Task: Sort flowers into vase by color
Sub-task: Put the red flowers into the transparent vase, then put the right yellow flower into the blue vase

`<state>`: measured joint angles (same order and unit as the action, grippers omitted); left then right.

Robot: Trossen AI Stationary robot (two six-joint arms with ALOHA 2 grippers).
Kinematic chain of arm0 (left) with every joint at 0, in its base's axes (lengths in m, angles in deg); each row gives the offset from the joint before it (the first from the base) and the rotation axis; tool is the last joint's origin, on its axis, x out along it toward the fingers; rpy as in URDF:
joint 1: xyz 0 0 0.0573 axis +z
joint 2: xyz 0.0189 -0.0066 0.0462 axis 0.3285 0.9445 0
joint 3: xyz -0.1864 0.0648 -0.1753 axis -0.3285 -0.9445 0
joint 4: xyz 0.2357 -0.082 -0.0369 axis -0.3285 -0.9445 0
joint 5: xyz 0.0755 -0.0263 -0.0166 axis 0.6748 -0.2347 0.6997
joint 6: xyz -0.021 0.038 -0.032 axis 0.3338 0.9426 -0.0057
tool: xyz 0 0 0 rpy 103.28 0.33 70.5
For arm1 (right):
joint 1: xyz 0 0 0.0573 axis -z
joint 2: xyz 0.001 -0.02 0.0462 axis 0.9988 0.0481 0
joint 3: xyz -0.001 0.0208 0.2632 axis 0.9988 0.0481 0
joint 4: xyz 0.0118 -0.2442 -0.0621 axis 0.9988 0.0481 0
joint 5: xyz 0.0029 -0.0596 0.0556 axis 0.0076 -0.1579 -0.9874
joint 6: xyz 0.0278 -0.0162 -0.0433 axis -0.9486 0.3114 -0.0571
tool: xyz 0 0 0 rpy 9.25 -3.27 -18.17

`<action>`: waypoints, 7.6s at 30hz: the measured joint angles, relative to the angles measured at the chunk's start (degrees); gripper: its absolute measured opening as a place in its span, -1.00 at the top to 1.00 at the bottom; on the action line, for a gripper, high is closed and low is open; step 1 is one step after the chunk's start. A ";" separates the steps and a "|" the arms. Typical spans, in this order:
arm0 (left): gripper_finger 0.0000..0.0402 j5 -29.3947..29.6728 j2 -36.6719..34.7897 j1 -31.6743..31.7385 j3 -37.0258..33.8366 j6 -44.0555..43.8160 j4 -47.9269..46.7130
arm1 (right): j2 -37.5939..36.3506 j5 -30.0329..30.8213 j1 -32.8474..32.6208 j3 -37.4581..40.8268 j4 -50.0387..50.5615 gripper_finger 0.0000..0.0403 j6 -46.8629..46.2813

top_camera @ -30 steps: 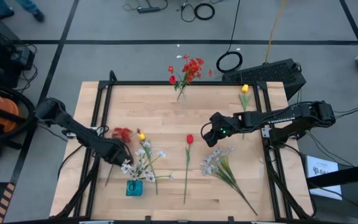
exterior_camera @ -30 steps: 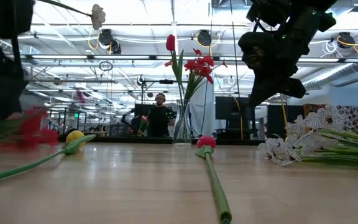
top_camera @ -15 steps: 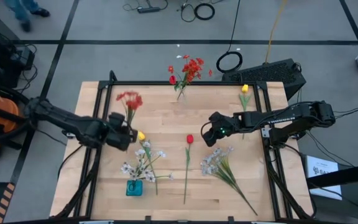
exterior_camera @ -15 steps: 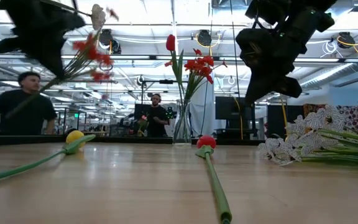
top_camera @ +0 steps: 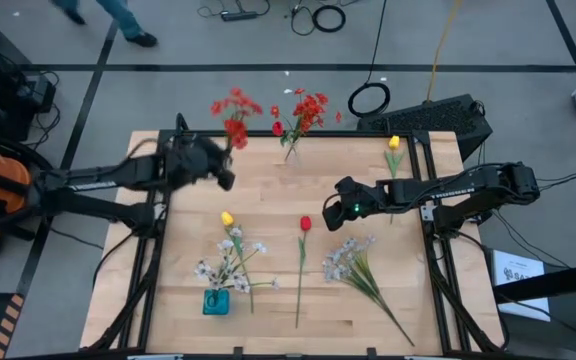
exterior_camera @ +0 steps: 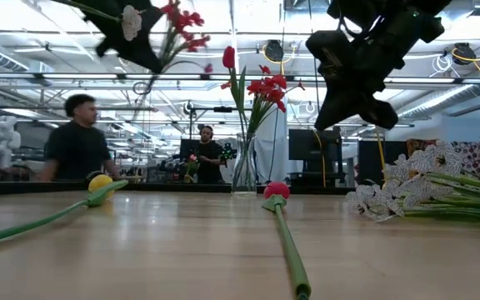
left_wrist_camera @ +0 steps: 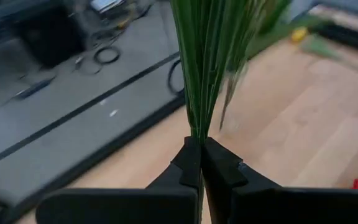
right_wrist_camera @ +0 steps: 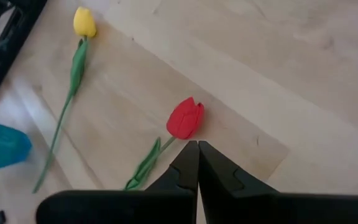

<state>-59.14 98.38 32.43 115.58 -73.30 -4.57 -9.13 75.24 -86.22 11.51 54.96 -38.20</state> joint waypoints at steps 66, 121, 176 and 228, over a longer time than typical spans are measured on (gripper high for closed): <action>0.96 -64.05 40.03 27.86 -0.81 12.42 79.78 | 0.04 8.85 -2.17 0.00 -3.04 1.00 -16.05; 0.89 -59.73 47.08 26.36 3.41 18.86 61.52 | 0.09 10.03 -2.25 0.00 -3.03 1.00 -15.42; 0.54 -36.33 21.46 20.05 3.39 8.88 0.21 | 0.09 9.77 -2.26 0.02 -2.84 1.00 -7.81; 0.54 -29.89 -17.46 -2.95 -24.50 -14.10 18.46 | -2.63 1.80 34.29 19.20 19.53 0.94 7.91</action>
<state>-89.03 80.92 29.48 91.08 -87.40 13.89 -11.76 77.05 -51.93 30.71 74.49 -30.28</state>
